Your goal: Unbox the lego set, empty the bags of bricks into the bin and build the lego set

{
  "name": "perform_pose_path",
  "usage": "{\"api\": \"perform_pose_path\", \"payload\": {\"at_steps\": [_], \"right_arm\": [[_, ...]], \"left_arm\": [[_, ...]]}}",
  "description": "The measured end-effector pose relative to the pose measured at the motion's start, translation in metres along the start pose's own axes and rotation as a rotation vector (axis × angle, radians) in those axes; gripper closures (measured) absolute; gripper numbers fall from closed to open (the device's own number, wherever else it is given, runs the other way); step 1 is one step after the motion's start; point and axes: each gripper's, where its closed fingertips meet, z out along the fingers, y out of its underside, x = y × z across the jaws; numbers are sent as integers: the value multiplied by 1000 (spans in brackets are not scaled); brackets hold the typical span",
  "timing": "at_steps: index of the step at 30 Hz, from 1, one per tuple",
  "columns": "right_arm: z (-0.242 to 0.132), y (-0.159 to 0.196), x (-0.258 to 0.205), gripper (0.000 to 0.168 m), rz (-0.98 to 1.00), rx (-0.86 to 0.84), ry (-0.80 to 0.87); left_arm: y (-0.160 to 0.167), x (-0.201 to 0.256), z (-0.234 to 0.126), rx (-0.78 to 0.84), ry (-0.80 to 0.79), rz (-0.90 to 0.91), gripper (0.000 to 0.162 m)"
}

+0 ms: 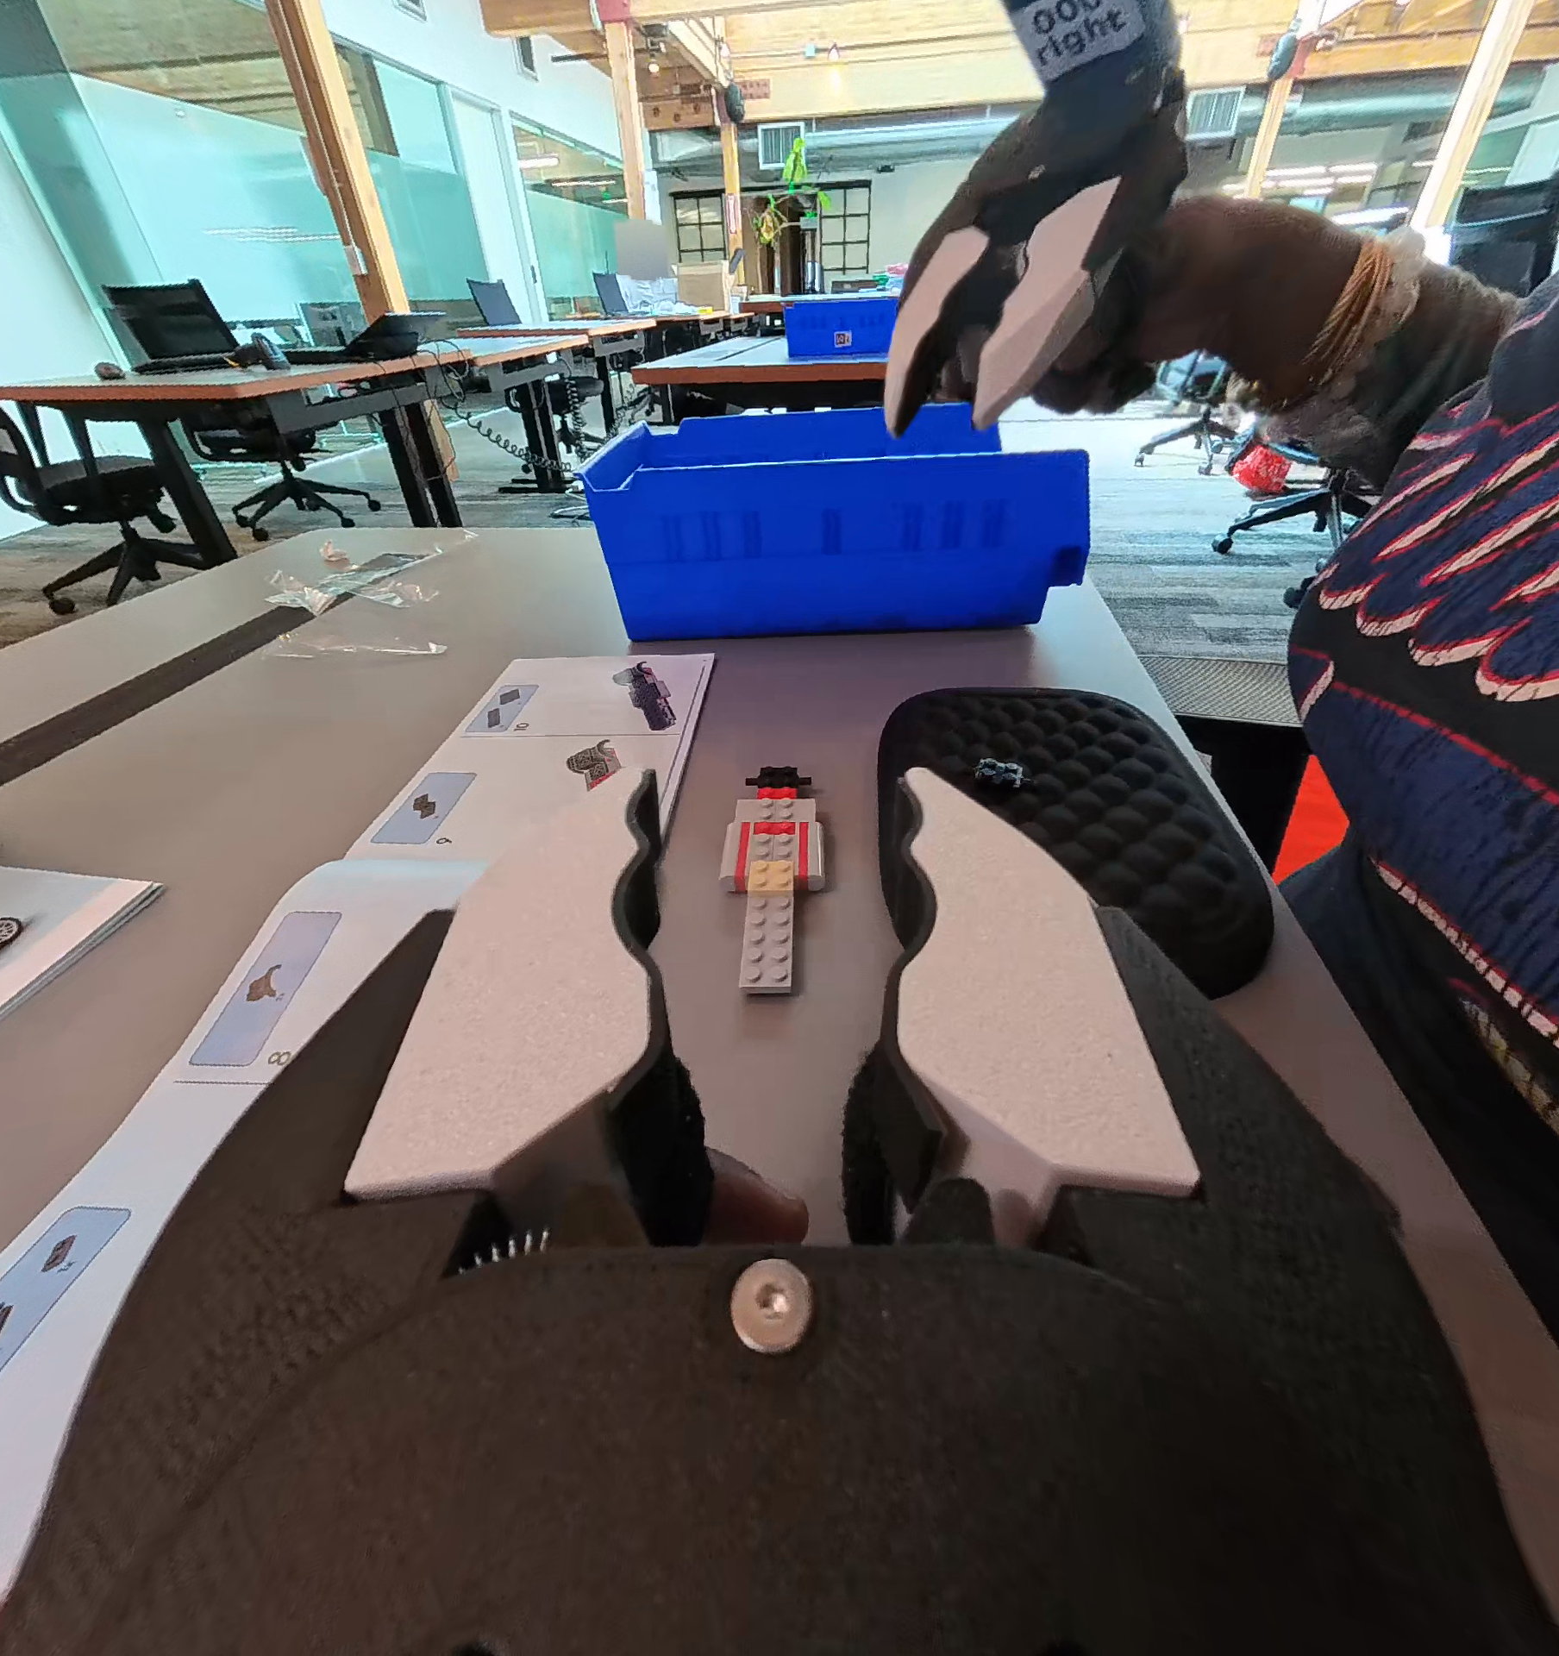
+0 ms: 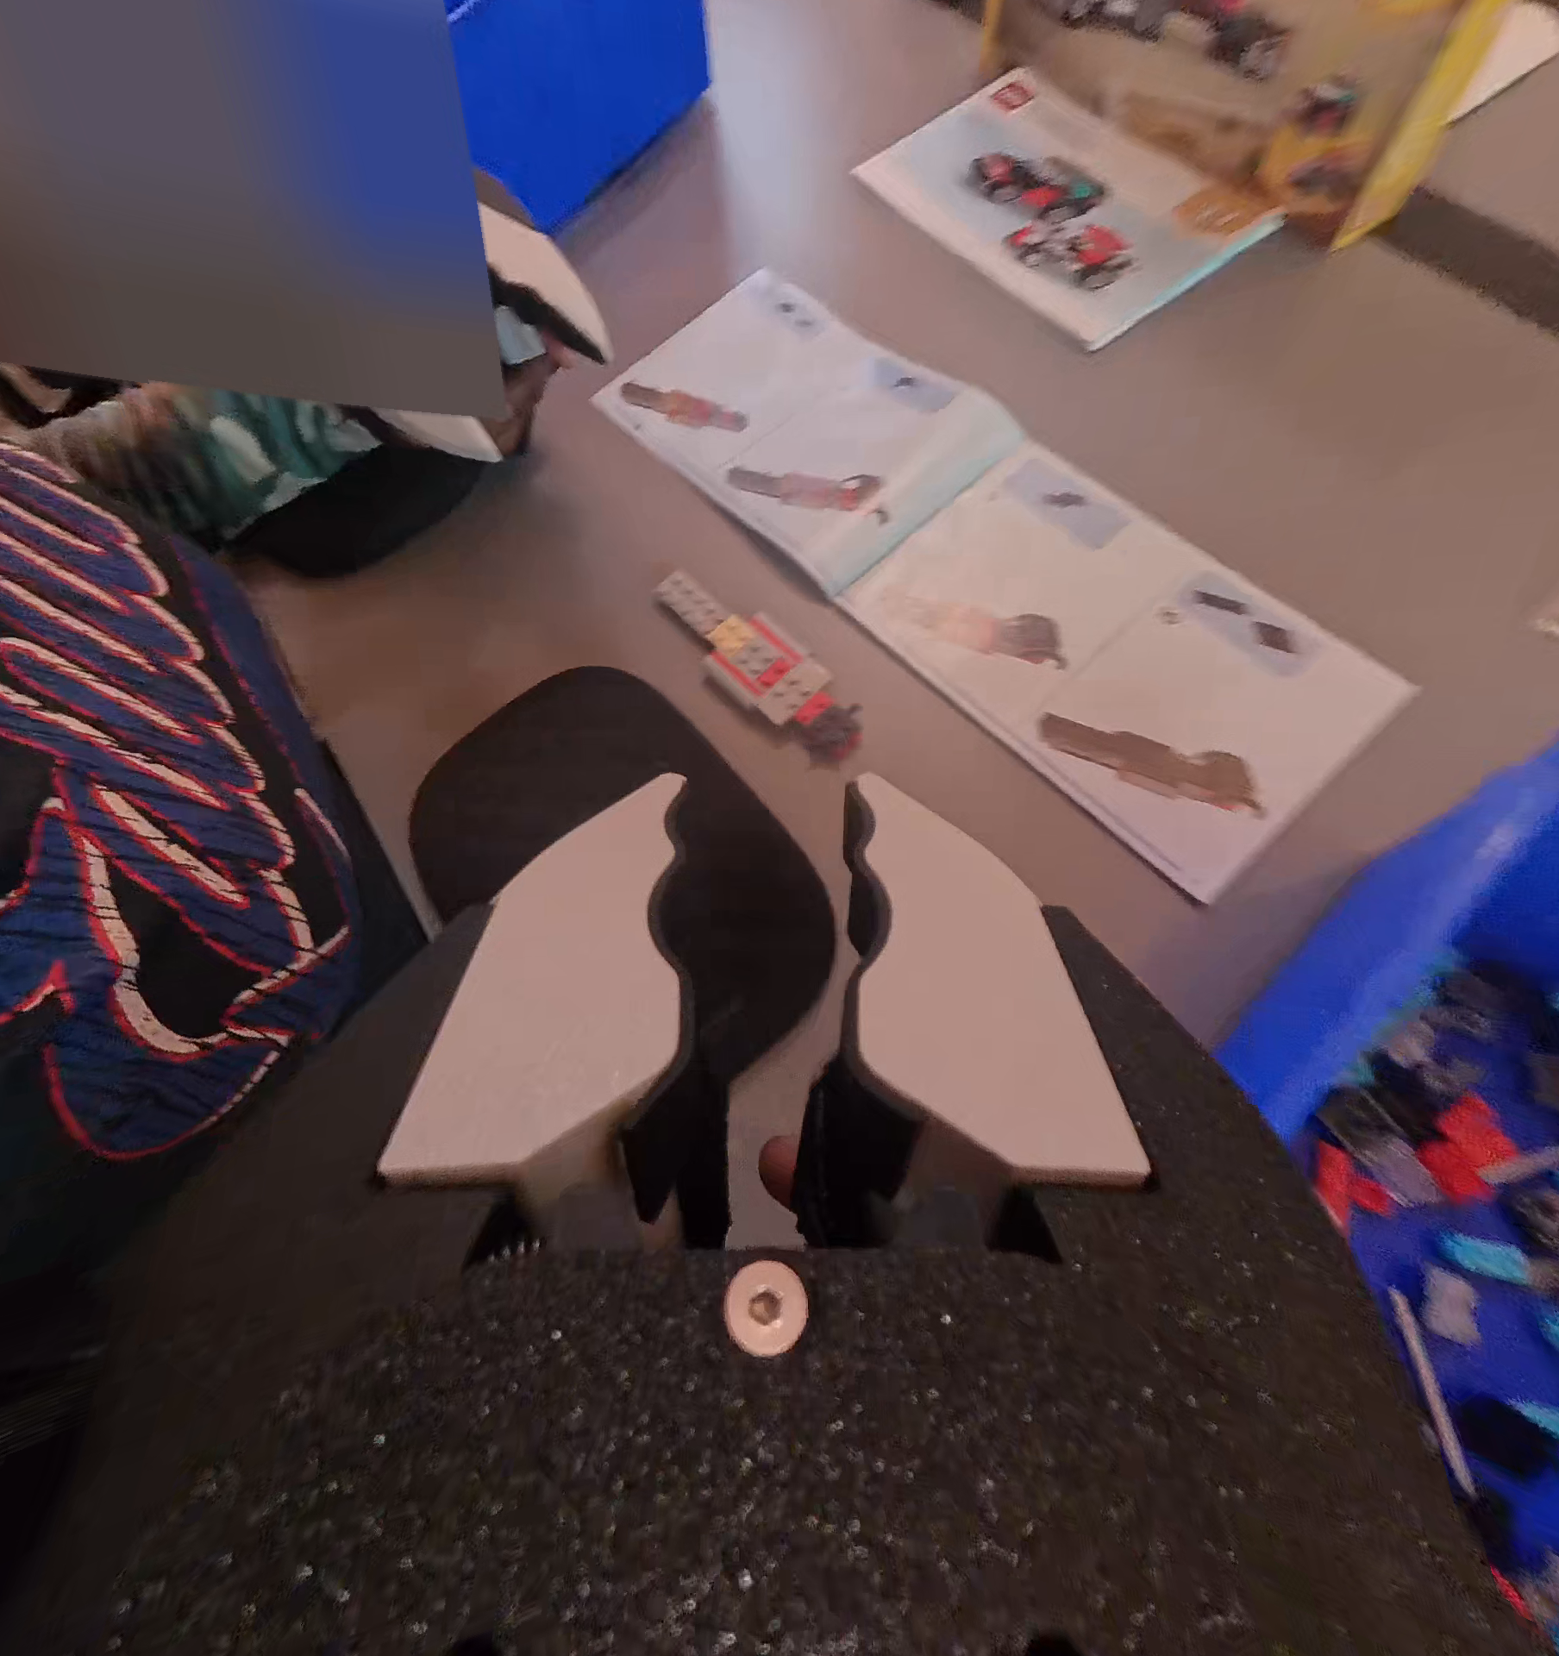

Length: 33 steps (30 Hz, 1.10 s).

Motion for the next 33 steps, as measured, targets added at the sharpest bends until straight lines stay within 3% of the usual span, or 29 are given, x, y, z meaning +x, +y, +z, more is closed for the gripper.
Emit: {"api": "perform_pose_path", "payload": {"at_steps": [7, 13, 21, 23, 27, 33], "right_arm": [[-77, 20, 64, 140, 24, -13, 325], [-123, 89, 118, 140, 165, -184, 561], [-124, 143, 156, 145, 253, -266, 544], [-133, 155, 165, 153, 269, -335, 597], [-137, 178, 173, 149, 287, -449, 660], [-111, 180, 162, 141, 310, -388, 459]], "left_arm": [[1, -5, -1, 8, -19, -23, 114], [-1, -5, -2, 41, -12, -32, 114], [-11, -11, -11, 141, -20, -77, 113], [-11, -10, -11, 144, -22, -65, 113], [-10, -16, -11, 136, -65, -75, 112], [-13, -24, -16, 176, -93, -121, 110]]}}
